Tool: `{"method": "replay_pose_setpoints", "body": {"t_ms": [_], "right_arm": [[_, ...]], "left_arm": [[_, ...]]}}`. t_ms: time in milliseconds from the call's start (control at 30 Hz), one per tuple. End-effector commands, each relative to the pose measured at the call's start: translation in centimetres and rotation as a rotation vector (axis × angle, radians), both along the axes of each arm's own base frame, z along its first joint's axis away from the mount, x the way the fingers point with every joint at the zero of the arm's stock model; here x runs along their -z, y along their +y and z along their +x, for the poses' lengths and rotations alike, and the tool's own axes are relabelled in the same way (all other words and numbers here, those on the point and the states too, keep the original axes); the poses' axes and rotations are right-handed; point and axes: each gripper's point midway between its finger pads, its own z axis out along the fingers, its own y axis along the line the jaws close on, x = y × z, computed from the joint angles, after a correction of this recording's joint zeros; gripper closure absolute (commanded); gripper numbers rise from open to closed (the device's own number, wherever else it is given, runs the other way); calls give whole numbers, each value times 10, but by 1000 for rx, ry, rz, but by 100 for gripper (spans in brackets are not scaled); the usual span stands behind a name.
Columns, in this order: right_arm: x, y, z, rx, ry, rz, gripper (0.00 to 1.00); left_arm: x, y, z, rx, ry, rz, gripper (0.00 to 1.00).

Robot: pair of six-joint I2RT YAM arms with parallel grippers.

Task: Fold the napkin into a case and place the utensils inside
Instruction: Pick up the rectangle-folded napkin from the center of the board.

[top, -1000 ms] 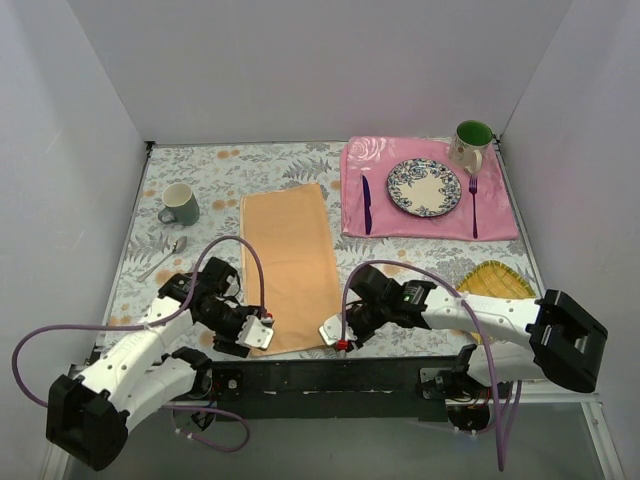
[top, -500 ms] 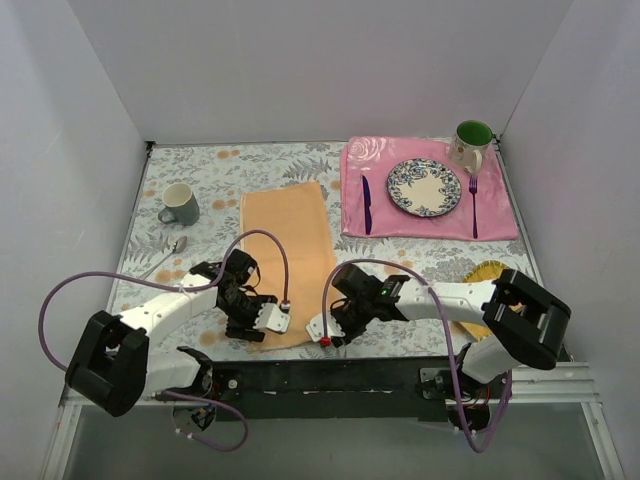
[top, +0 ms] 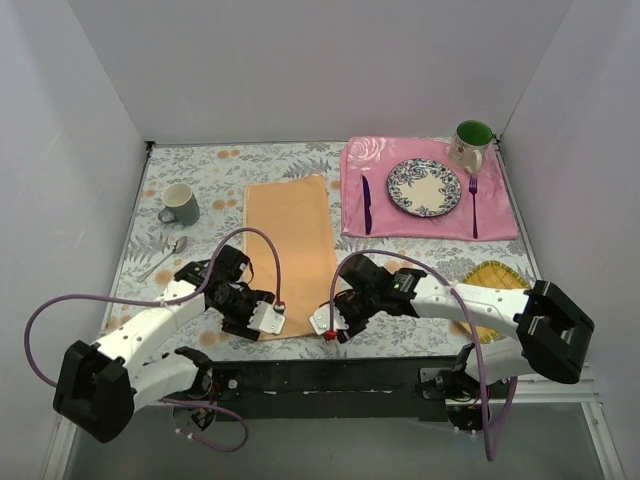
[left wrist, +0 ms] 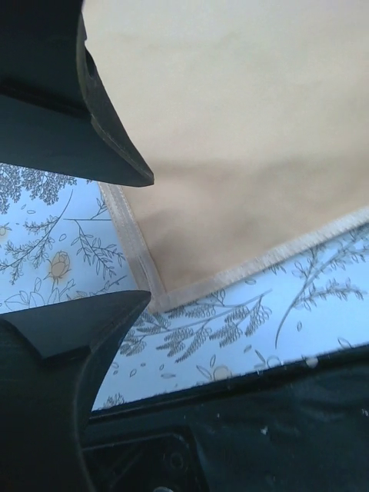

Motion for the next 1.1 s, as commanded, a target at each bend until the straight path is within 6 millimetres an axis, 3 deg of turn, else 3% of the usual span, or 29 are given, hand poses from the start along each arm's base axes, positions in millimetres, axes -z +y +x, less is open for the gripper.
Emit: {"method": "replay_pose_setpoints", "body": {"t_ms": [0, 200, 333, 533, 800, 1067], "right_arm": [[3, -8, -18, -57, 4, -19, 50], [22, -7, -12, -58, -26, -62, 52], [35, -9, -10, -66, -34, -83, 53], [48, -13, -9, -66, -33, -118, 56], [50, -17, -9, -57, -36, -127, 56], [50, -18, -8, -56, -39, -142, 55]], "left_arm": [[0, 5, -31, 83, 39, 24, 46], [13, 1, -27, 75, 53, 87, 51], [29, 13, -31, 100, 33, 139, 54], [22, 14, -31, 113, 7, 131, 57], [37, 20, -23, 132, -42, 170, 58], [44, 16, -26, 172, -91, 131, 72]]}}
